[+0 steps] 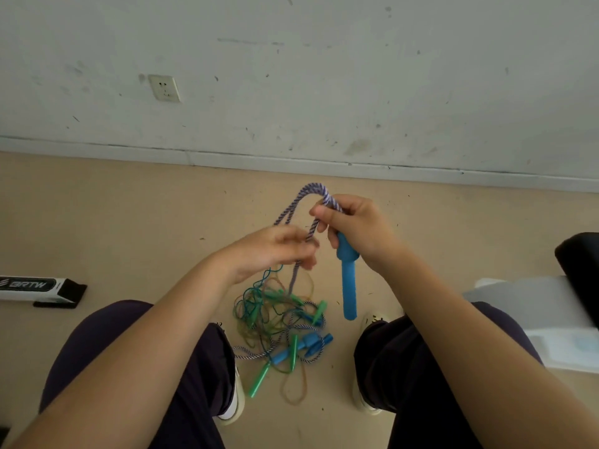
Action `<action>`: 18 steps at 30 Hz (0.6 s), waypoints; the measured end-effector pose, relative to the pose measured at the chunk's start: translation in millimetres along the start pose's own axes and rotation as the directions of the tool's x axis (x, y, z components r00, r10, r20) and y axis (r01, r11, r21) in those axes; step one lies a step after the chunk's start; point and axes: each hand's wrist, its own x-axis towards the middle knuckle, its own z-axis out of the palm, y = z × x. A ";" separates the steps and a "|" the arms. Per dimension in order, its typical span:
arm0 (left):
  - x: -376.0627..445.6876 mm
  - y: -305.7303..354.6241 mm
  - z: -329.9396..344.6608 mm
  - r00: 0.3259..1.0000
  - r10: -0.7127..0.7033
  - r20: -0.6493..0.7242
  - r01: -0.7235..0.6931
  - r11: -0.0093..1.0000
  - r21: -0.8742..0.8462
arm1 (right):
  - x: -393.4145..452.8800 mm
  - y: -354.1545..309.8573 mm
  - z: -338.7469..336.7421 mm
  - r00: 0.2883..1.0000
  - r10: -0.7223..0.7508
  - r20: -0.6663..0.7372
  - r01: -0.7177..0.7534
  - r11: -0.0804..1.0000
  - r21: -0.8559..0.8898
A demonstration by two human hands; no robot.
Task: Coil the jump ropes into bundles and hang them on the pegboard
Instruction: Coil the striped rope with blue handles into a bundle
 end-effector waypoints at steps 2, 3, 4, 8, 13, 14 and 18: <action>-2.5 -6.9 -3.5 0.992 -0.121 0.045 0.102 0.948 0.301 | 0.7 -1.4 -10.4 0.996 0.003 -0.091 0.000 0.999 0.032; -3.9 -9.7 -5.8 0.986 -0.162 0.038 0.133 0.907 0.399 | 1.0 -1.4 -14.9 0.991 0.007 -0.135 -0.001 0.999 0.049; -5.9 -10.5 -8.1 0.985 -0.168 0.022 0.142 0.887 0.439 | 1.4 -1.2 -19.3 0.984 0.016 -0.175 -0.005 0.998 0.067; -9.6 -2.6 -10.3 0.993 0.001 -0.116 0.009 0.997 0.082 | 2.9 0.6 -30.2 0.976 0.078 -0.205 -0.047 0.988 0.150; -12.0 17.7 -5.0 0.945 0.113 -0.308 -0.197 0.945 -0.260 | -1.0 4.0 -13.4 0.988 0.150 -0.030 -0.145 0.981 0.132; -10.4 19.6 -3.6 0.934 0.112 -0.340 -0.214 0.936 -0.280 | -1.6 4.5 -9.6 0.988 0.153 -0.001 -0.152 0.983 0.107; -3.4 22.8 2.6 0.895 0.118 -0.430 -0.252 0.929 -0.270 | -6.2 5.6 3.5 0.975 0.169 0.147 -0.173 0.985 0.017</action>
